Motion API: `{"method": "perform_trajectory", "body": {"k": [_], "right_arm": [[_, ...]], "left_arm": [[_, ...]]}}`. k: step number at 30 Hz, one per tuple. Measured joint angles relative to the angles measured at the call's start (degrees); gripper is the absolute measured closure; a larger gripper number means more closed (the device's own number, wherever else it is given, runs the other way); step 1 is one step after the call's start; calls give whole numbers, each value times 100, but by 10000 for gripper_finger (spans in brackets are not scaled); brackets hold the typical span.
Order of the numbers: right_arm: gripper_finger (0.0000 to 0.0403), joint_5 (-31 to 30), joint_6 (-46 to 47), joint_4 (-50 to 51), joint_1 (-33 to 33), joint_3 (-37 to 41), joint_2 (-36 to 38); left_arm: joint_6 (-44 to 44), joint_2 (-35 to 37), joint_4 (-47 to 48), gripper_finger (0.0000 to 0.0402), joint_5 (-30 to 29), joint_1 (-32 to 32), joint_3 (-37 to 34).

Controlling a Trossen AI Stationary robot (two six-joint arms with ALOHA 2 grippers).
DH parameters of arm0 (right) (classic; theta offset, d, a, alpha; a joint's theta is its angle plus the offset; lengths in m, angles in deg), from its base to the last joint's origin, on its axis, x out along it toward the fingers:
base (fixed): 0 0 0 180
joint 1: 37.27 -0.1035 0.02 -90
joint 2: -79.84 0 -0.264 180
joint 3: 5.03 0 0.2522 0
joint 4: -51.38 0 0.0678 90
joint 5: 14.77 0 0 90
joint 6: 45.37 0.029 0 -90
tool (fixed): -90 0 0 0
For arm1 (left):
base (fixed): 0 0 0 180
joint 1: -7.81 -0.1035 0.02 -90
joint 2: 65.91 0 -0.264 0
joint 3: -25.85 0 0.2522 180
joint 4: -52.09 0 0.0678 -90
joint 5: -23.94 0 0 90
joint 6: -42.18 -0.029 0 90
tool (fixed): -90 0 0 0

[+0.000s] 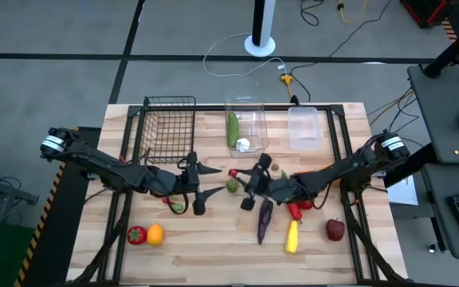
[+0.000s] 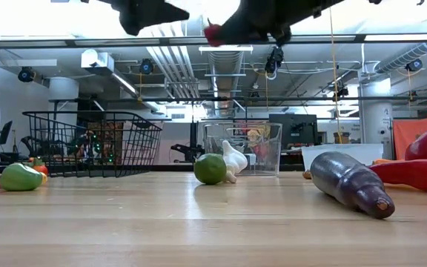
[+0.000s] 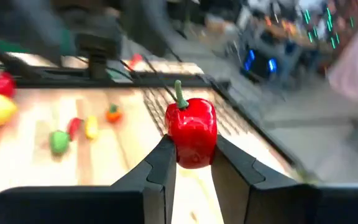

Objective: Sort produce into baskets
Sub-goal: Put the red chili pepper into the right transparent bin

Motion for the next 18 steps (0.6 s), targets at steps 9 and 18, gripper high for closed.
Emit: {"method": "perform_trajectory", "body": {"k": [9, 18], "right_arm": [[325, 454, 2857, 5130, 1355, -1549, 378], [323, 1550, 2805, 8229, 3575, -2904, 235]], "left_arm": [[271, 219, 868, 173, -330, 0, 0], [574, 181, 1246, 174, -378, 0, 0]]}}
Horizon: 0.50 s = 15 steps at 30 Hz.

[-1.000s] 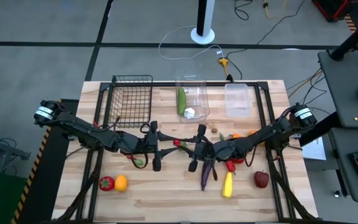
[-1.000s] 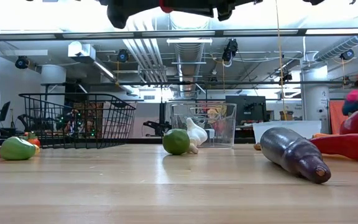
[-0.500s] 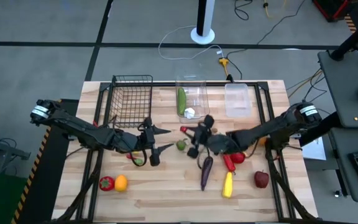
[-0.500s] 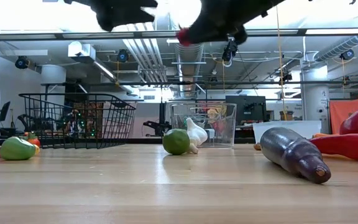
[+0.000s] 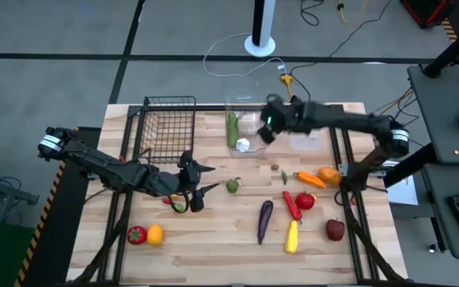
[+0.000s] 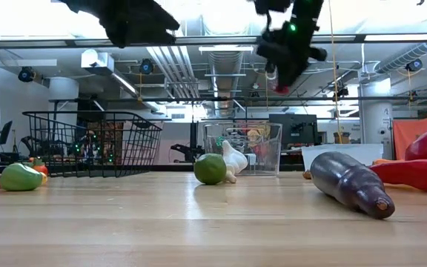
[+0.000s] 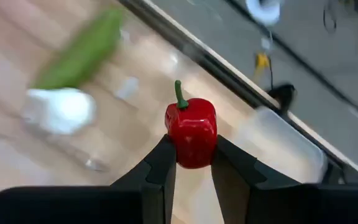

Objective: Sort produce into baskets
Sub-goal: Put the red chili pepper into the right transparent bin

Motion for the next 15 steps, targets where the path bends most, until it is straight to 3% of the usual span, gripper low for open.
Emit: {"method": "perform_trajectory", "body": {"k": [7, 15], "right_arm": [[328, 1718, -392, 307, 1797, 343, -2], [325, 1798, -257, 504, 2391, 1275, -8]], "left_arm": [[207, 0, 221, 174, -190, 0, 0], [207, 0, 209, 174, -292, 0, 0]]}}
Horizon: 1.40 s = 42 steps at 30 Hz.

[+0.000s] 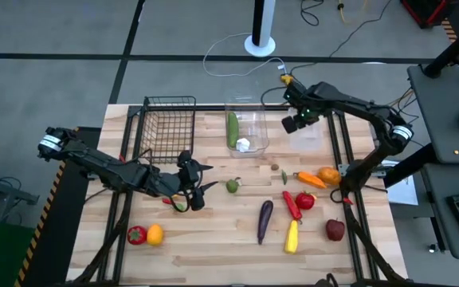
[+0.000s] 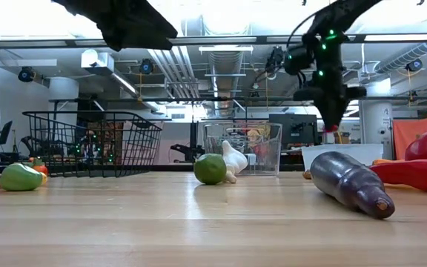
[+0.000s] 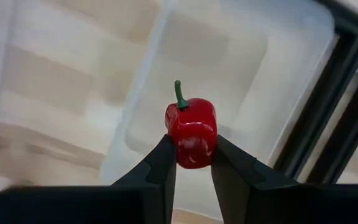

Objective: Sort produce into baskets
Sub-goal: Put the red chili pepper into the right transparent bin, then put the purple eggplant into the left transparent bin

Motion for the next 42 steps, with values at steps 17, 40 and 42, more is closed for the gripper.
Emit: {"method": "perform_trajectory", "body": {"k": [17, 40, 42], "right_arm": [[288, -2, -116, -1211, 309, 932, 0], [220, 2, -323, -1670, -433, 847, 854], [220, 14, -393, -1672, -736, 854, 1046]], "left_arm": [[39, -2, -97, 174, -347, -31, 0], [165, -4, -85, 174, 283, -30, 0], [222, -4, -83, 174, 482, -31, 0]]}}
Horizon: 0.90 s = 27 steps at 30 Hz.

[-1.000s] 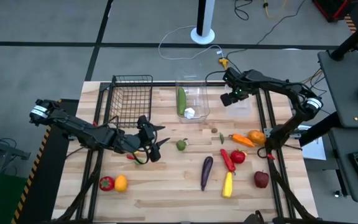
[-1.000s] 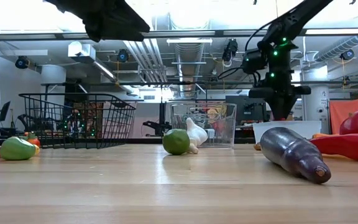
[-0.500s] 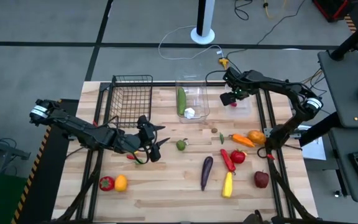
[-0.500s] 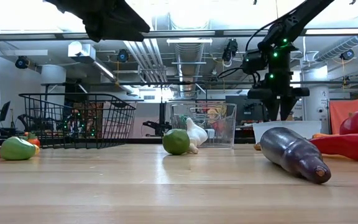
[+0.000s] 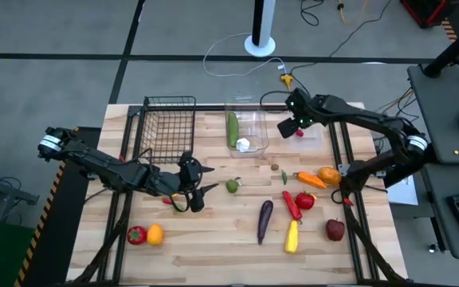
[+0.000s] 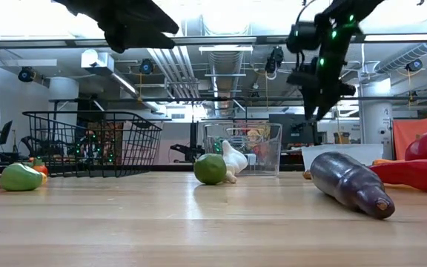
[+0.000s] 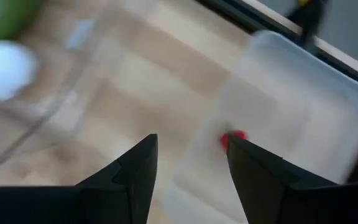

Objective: Sort produce into baskets
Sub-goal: Put the purple eggplant into the left transparent bin

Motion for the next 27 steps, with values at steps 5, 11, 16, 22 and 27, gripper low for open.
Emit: {"method": "perform_trajectory", "body": {"k": [5, 11, 16, 22, 27], "right_arm": [[219, 59, -275, 7, -933, 26, 345], [219, 283, -460, 19, -2001, 45, 375], [218, 281, -461, 78, -2654, 45, 163], [216, 273, -361, 100, -3291, 46, -240], [216, 305, 542, 121, -3679, 47, -528]], "left_arm": [[124, -2, 66, 174, 165, 2, 0], [366, 0, 307, 174, 137, 2, 0], [519, 44, 477, 174, 141, 3, 0], [575, 191, 666, 174, 281, 15, 0], [588, 207, 692, 174, 552, 15, 0]]}}
